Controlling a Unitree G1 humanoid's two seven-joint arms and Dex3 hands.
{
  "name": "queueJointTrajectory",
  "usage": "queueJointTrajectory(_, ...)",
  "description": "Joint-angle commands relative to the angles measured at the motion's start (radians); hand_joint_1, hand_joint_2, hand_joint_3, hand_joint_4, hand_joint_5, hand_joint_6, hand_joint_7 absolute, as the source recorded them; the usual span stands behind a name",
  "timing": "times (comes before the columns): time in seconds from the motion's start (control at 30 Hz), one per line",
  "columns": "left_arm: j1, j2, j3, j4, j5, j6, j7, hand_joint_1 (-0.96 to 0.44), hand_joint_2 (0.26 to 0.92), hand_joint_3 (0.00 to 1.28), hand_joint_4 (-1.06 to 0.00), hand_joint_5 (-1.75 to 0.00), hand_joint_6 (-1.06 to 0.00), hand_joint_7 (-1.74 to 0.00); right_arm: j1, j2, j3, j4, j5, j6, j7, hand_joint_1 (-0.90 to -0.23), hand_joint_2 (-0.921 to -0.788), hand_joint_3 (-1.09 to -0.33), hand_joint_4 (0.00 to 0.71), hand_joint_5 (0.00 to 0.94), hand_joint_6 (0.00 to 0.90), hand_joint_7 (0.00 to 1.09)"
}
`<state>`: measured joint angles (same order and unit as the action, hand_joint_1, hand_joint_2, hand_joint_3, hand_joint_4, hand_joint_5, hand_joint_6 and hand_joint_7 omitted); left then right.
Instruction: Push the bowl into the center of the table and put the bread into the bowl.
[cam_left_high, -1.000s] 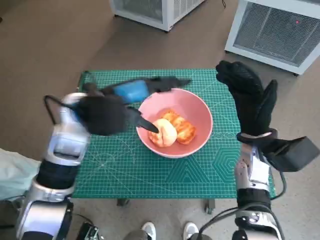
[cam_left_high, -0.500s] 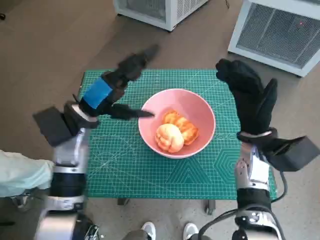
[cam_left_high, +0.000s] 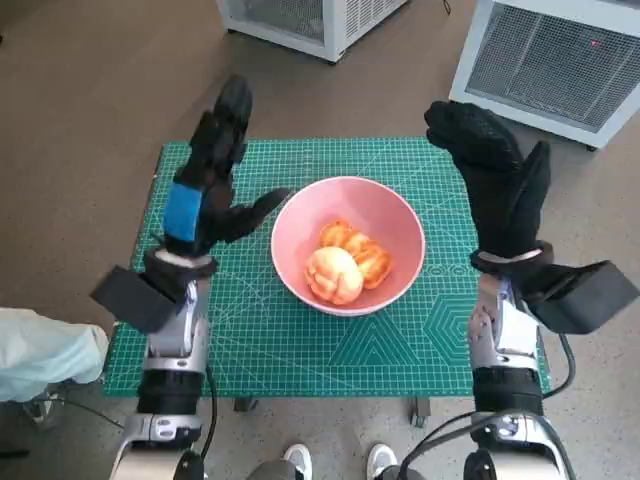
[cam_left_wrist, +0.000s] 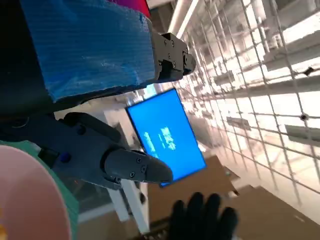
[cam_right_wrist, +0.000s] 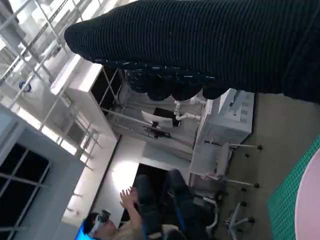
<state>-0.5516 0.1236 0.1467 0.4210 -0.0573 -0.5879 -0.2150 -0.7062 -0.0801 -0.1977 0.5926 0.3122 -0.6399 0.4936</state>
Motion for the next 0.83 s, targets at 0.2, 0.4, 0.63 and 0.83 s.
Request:
queueJointTrajectory(0.2, 0.032, -0.008, -0.04, -0.019, 0.077, -0.061, 0.079, -0.72, 0.921, 0.34, 0.0, 0.0, -0.07, -0.01, -0.008, -0.018, 0.001, 0.028, -0.009, -0.009, -0.003, -0.652, -0.921, -0.729, 0.219, 0.0, 0.14, 0.41)
queueJointTrajectory(0.4, 0.039, -0.002, -0.056, -0.034, 0.095, -0.059, 0.096, -0.72, 0.921, 0.37, 0.0, 0.0, -0.04, 0.0, -0.013, -0.021, 0.003, 0.035, -0.009, -0.015, -0.002, -0.651, -0.921, -0.731, 0.219, 0.0, 0.139, 0.42)
queueJointTrajectory(0.63, 0.041, 0.006, -0.065, -0.052, 0.073, -0.038, 0.08, -0.72, 0.921, 0.39, 0.0, 0.0, -0.06, -0.01, -0.02, -0.021, 0.004, 0.047, -0.006, -0.017, -0.001, -0.65, -0.921, -0.734, 0.218, 0.0, 0.137, 0.42)
queueJointTrajectory(0.83, 0.038, 0.013, -0.066, -0.051, 0.033, -0.027, 0.044, -0.71, 0.921, 0.37, 0.0, 0.0, -0.06, -0.01, -0.025, -0.021, 0.005, 0.057, -0.01, -0.024, -0.006, -0.65, -0.921, -0.735, 0.217, 0.0, 0.137, 0.42)
